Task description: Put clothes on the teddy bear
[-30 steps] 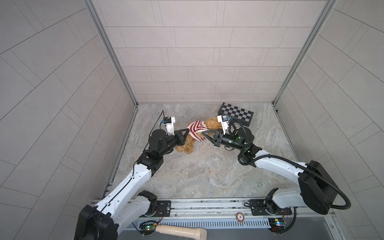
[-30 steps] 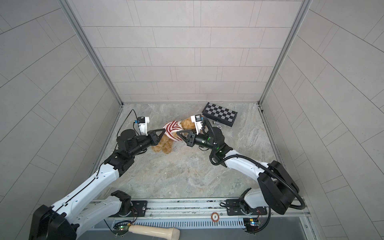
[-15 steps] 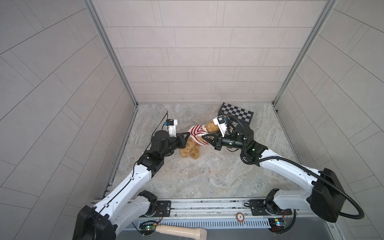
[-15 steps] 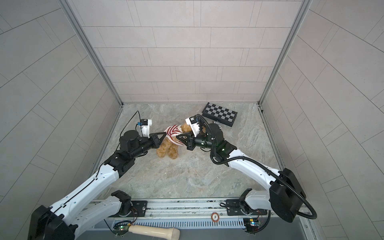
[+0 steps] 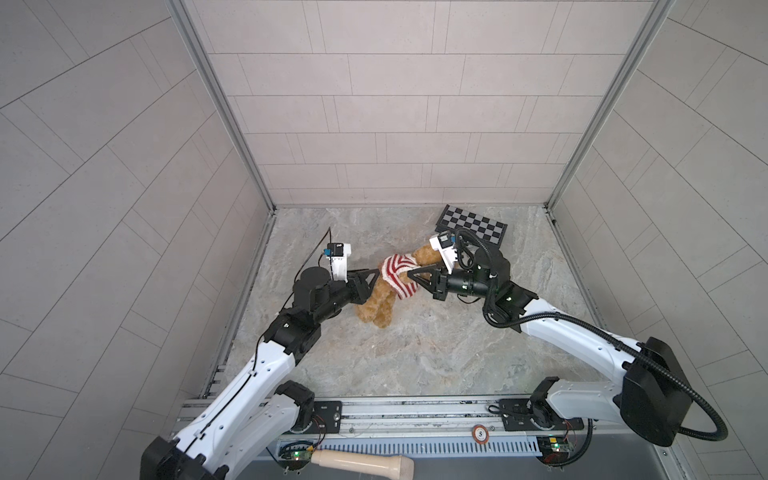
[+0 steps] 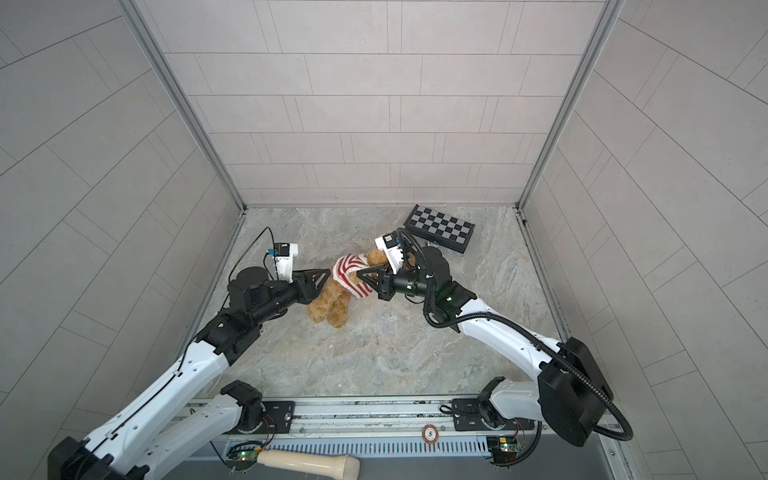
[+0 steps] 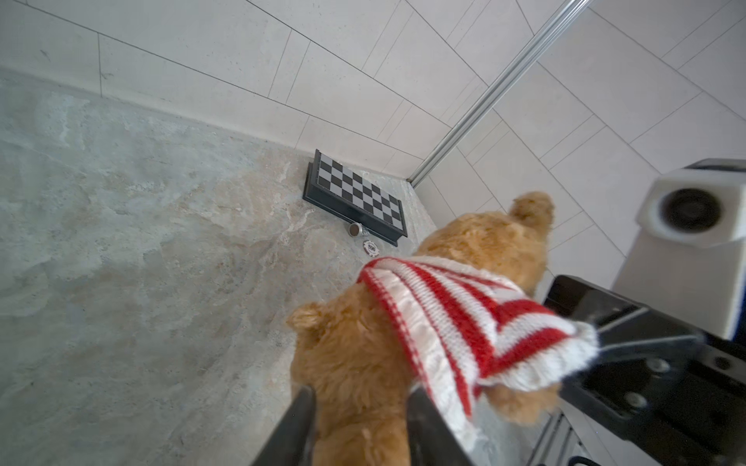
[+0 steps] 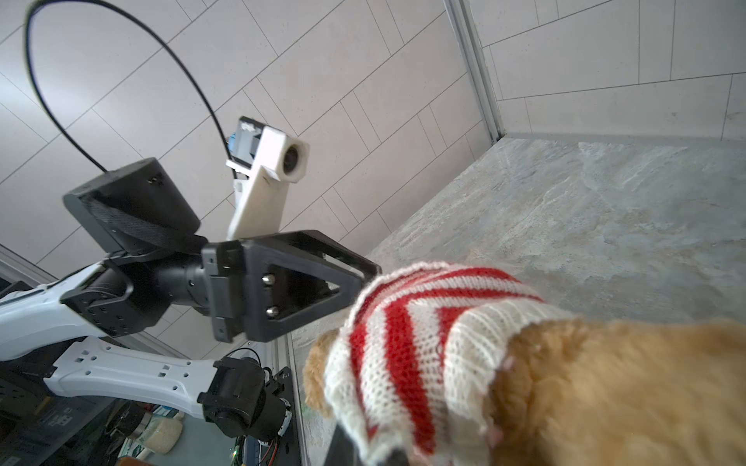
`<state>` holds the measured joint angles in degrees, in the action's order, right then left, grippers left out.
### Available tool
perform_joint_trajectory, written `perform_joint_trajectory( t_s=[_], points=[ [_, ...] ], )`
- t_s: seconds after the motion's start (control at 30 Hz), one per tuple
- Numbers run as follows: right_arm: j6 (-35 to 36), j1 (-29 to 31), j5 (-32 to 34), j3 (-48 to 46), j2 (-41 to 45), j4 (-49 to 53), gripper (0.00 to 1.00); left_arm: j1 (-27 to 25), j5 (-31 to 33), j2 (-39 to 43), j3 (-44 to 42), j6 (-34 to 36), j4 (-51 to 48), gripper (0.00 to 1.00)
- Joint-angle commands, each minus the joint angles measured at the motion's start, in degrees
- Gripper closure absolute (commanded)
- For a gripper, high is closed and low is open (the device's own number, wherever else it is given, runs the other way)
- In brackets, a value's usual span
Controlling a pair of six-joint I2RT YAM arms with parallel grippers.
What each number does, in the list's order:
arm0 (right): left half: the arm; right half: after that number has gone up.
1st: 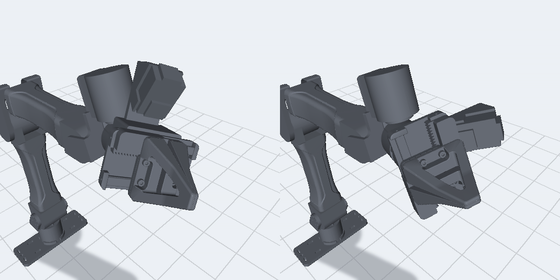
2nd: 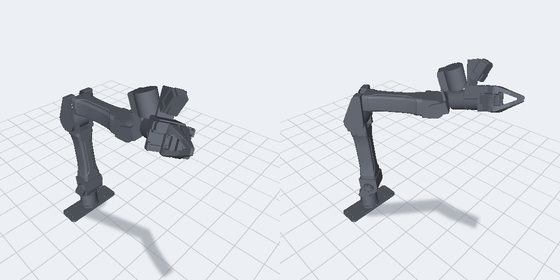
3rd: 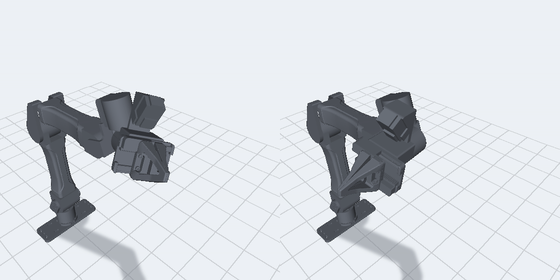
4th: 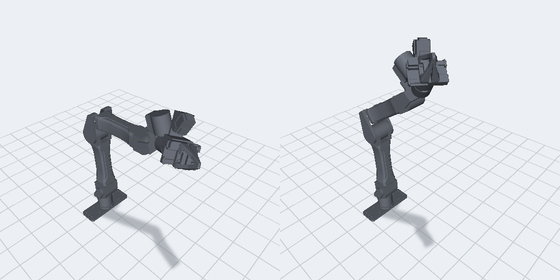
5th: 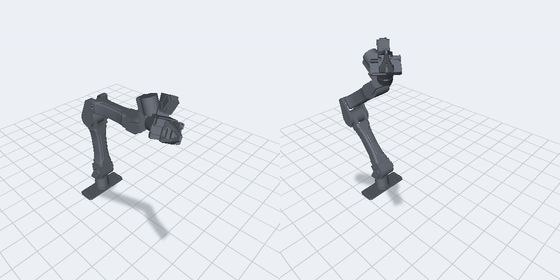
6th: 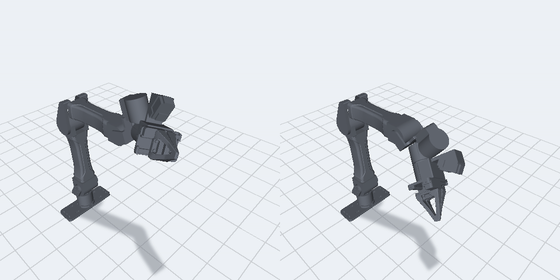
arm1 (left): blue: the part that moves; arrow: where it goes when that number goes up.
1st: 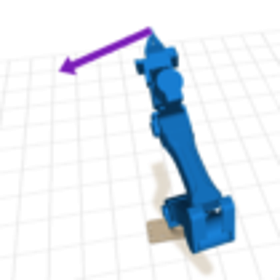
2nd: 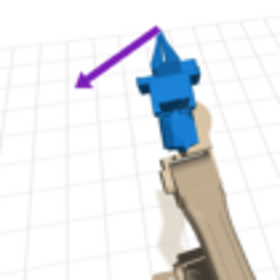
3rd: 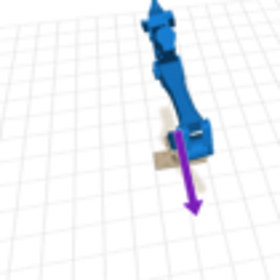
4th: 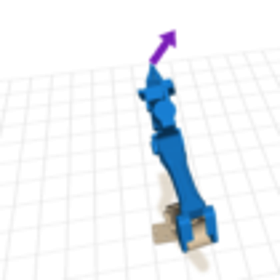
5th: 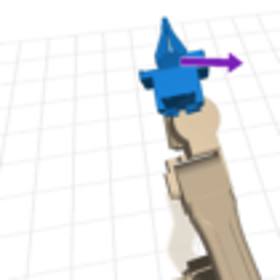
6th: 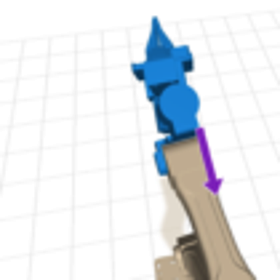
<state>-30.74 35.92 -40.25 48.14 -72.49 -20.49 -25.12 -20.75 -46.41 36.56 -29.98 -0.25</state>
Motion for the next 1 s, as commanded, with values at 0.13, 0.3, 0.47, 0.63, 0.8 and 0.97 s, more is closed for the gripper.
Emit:
perform_joint_trajectory(
  t_s=[0.13,0.3,0.47,0.63,0.8,0.97],
  points=[
    [12.1,-0.2,-3.0,5.4,1.3,7.1,1.00,-2.7,-10.9,7.3,2.7,8.6,-8.4,0.56],
    [20.7,0.7,-4.9,9.6,0.8,17.5,1.00,-6.8,-11.1,4.3,5.3,10.2,-7.8,0.46],
    [23.2,2.0,-5.0,10.0,1.2,20.6,1.00,-8.1,-10.4,1.4,7.9,11.0,-6.0,0.43],
    [25.0,3.4,-2.7,9.9,1.1,22.3,1.00,-9.0,-9.9,-0.9,10.4,11.9,-5.2,0.51],
    [25.2,3.7,-2.7,9.8,1.4,22.2,1.00,-10.4,-7.9,-3.6,12.0,13.6,-7.0,0.50],
    [25.7,3.9,-2.8,9.4,1.6,22.2,1.00,-12.7,-4.9,-5.3,12.8,15.7,-9.1,0.48]
  ],
)
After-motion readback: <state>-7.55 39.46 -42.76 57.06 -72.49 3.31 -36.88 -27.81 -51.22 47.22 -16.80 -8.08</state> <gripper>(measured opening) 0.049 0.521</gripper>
